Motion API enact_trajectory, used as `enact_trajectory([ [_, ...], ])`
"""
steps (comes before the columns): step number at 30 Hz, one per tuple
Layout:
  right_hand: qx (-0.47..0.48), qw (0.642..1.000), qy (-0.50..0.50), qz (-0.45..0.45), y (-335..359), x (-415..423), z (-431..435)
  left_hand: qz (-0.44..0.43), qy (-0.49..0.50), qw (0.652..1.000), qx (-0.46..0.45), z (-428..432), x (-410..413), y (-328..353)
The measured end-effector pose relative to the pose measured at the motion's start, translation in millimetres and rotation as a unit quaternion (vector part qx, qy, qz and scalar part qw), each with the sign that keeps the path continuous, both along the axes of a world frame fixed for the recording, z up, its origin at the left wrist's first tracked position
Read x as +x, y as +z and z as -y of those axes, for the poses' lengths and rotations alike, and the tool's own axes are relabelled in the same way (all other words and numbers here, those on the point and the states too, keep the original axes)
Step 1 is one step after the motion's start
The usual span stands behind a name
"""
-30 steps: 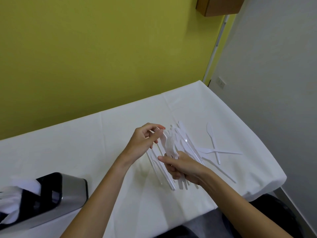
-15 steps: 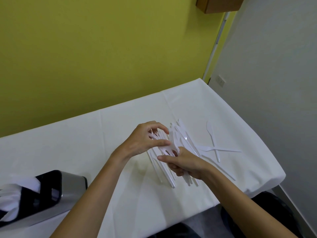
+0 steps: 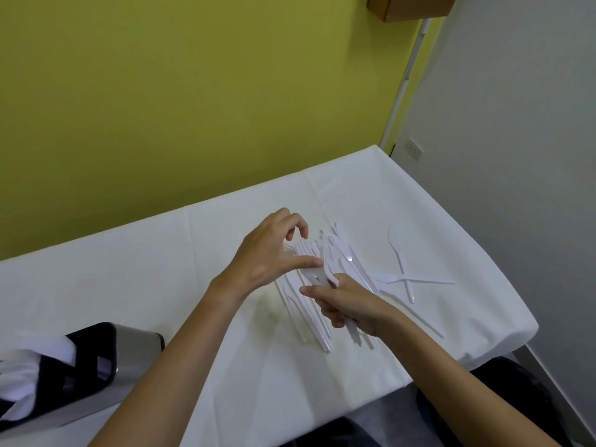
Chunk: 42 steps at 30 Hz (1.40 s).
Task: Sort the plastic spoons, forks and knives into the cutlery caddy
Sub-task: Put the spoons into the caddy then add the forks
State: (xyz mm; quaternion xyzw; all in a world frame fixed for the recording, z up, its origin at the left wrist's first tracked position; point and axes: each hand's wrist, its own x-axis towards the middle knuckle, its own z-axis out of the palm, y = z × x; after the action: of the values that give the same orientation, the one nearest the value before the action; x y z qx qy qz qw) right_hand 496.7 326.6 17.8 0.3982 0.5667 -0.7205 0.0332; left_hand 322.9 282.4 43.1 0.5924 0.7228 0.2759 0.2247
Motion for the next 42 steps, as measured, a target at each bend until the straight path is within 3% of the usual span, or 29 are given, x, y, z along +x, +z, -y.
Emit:
enact_trajectory([
  [4,0.096,0.993,-0.063,0.013,-6,-5,2,-0.05,0.04,0.996,0.06,2,4,-2],
  [6,0.157,0.984,-0.072,0.038,-9,-7,0,0.036,0.079,0.995,0.052,4,6,0],
  [8,0.252,0.963,-0.049,0.081,-14,-10,0,0.131,0.071,0.989,-0.016,5,10,1],
  [10,0.316,0.942,-0.044,0.104,-20,-13,1,0.136,0.049,0.987,-0.067,5,14,-2],
  [17,0.347,0.931,-0.037,0.104,-25,-17,-1,0.168,0.066,0.981,-0.075,1,15,-4],
  [23,0.272,0.961,-0.017,0.034,-30,-18,-4,0.226,0.118,0.965,-0.065,2,10,-6],
  [27,0.082,0.995,-0.013,-0.047,-24,-12,-9,0.24,0.129,0.961,-0.038,6,5,-8],
  [32,-0.094,0.99,-0.016,-0.106,-15,-7,-18,0.254,0.117,0.96,0.003,9,-4,-5],
  [37,-0.074,0.985,0.07,-0.139,-13,-2,-15,0.252,0.09,0.963,0.038,6,-11,0],
  [42,-0.099,0.978,0.056,-0.172,-8,-5,-11,0.213,0.1,0.969,0.077,2,-7,-4],
])
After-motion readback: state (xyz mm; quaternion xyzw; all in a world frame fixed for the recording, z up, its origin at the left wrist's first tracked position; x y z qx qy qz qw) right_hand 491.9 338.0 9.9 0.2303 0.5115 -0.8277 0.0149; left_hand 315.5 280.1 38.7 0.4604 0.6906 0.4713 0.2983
